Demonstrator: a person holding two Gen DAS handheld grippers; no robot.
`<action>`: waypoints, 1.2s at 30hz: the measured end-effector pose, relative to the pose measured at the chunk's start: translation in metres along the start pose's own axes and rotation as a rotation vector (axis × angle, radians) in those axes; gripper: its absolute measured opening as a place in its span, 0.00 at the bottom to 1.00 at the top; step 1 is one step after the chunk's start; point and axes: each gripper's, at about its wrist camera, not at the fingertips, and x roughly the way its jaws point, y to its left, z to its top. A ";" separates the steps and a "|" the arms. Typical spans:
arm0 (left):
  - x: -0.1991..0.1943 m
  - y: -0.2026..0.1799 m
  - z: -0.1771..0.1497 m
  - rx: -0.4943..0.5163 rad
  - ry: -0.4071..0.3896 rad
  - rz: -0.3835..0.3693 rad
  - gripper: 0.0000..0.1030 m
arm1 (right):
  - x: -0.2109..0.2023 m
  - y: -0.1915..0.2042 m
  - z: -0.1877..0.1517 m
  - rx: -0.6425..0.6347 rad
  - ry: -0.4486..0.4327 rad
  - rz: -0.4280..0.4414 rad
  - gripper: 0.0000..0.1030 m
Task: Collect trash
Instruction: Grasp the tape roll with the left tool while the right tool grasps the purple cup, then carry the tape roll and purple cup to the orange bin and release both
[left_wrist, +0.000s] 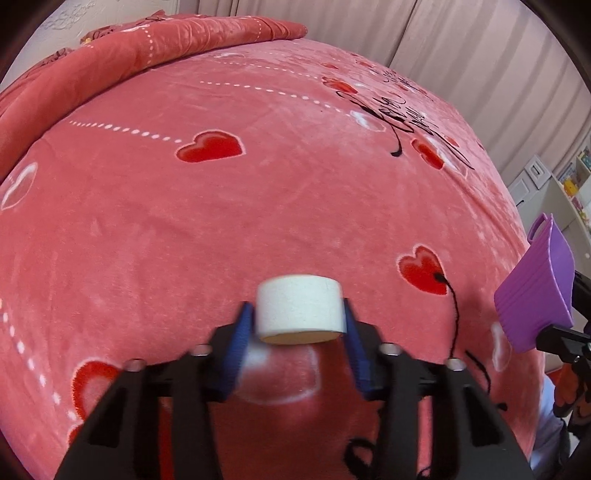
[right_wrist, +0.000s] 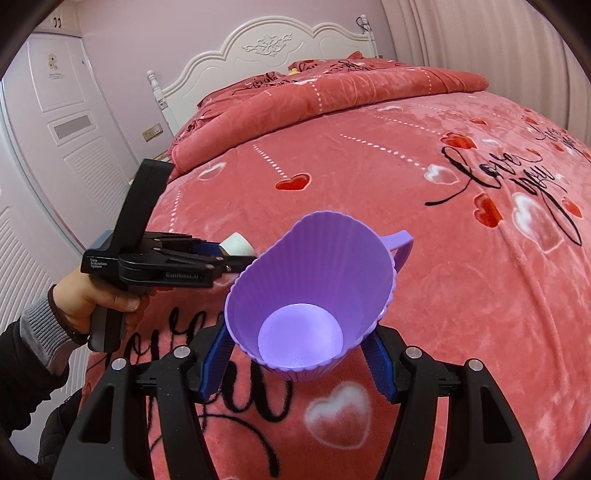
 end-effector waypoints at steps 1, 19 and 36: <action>-0.001 0.001 0.000 -0.006 -0.005 -0.010 0.42 | 0.000 0.000 0.000 -0.001 0.002 -0.001 0.62; -0.090 -0.085 -0.054 0.095 -0.053 -0.070 0.42 | -0.086 0.028 -0.038 0.029 -0.047 -0.002 0.62; -0.151 -0.215 -0.138 0.215 -0.068 -0.156 0.42 | -0.223 0.053 -0.146 0.128 -0.119 -0.032 0.62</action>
